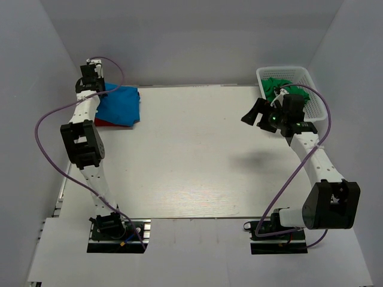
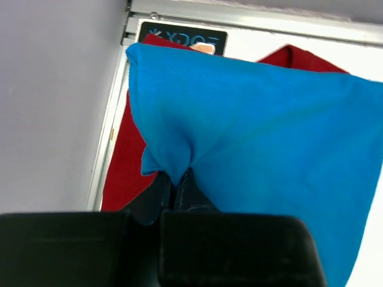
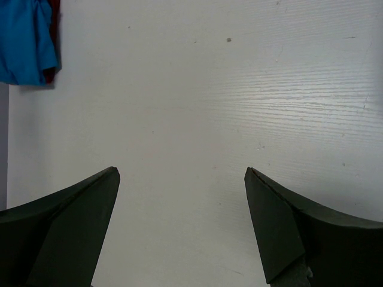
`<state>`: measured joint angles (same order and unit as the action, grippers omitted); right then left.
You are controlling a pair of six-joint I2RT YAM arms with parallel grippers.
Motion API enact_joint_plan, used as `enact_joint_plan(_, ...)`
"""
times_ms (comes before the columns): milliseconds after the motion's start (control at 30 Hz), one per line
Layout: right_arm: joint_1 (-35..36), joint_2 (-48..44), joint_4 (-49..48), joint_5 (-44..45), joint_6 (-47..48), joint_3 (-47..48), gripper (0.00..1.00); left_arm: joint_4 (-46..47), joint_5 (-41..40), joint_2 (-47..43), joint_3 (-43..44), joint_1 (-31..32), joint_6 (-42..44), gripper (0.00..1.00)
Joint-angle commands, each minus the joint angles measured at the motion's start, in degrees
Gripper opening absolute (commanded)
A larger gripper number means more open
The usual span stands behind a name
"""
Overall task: Fold and stack the t-shirts
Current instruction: Put the neatly folded tshirt into the corner of the board with the left arm
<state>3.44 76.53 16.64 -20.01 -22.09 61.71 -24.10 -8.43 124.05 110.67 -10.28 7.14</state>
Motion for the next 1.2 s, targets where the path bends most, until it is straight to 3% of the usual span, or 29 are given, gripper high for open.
enact_joint_plan(0, -0.2, 0.5, -0.8, -0.4, -0.5, 2.1, 0.91, -1.4, 0.8, -1.6, 4.7, -1.1, -3.5, 0.0)
enact_joint_plan(200, -0.2, 1.9, -0.7, -1.5, -1.0, 2.8, 0.91, 3.7, 9.2, -10.6, -1.2, -1.6, -4.7, 0.0)
enact_joint_plan(367, -0.2, 2.0, -0.7, -1.4, -1.0, 2.1, 0.91, -0.1, 19.7, -12.0, 0.3, -1.6, -4.7, 0.0)
enact_joint_plan(1167, -0.3, 1.3, -2.1, -2.8, -0.8, 1.8, 0.91, -2.0, 23.4, -13.2, 4.7, -1.1, -8.1, 0.0)
